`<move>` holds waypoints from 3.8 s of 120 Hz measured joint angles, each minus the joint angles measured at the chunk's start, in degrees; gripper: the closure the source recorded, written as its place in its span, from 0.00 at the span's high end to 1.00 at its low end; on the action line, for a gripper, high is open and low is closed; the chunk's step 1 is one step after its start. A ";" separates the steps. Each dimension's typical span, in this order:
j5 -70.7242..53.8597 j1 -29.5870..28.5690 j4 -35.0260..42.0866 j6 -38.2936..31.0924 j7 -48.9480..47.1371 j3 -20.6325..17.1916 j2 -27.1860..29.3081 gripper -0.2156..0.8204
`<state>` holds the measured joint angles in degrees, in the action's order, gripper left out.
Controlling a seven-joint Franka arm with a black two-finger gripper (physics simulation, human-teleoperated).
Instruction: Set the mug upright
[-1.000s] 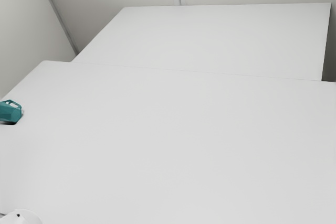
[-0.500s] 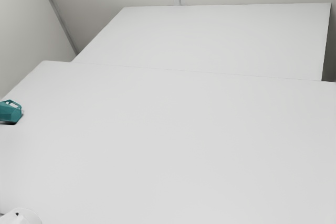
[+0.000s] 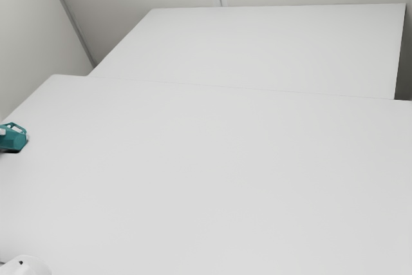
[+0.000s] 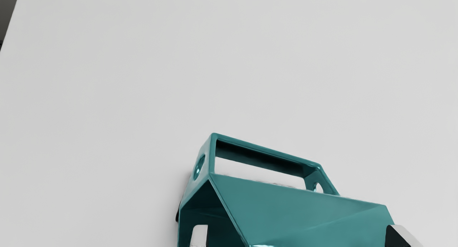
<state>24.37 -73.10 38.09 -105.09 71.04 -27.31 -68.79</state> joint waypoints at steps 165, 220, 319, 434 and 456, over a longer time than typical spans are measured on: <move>-8.22 30.25 34.42 5.92 -6.73 18.15 38.55 0.09; -10.53 52.15 65.19 -13.21 -17.68 26.99 57.58 0.09; -14.98 67.77 90.07 -37.19 -43.43 29.57 64.42 0.09; -14.80 69.90 84.03 -29.53 -49.57 29.26 69.60 0.74; -17.90 69.65 66.06 -16.10 -50.22 29.17 65.12 0.77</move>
<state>6.47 -3.46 104.16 -121.19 20.82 1.85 -3.67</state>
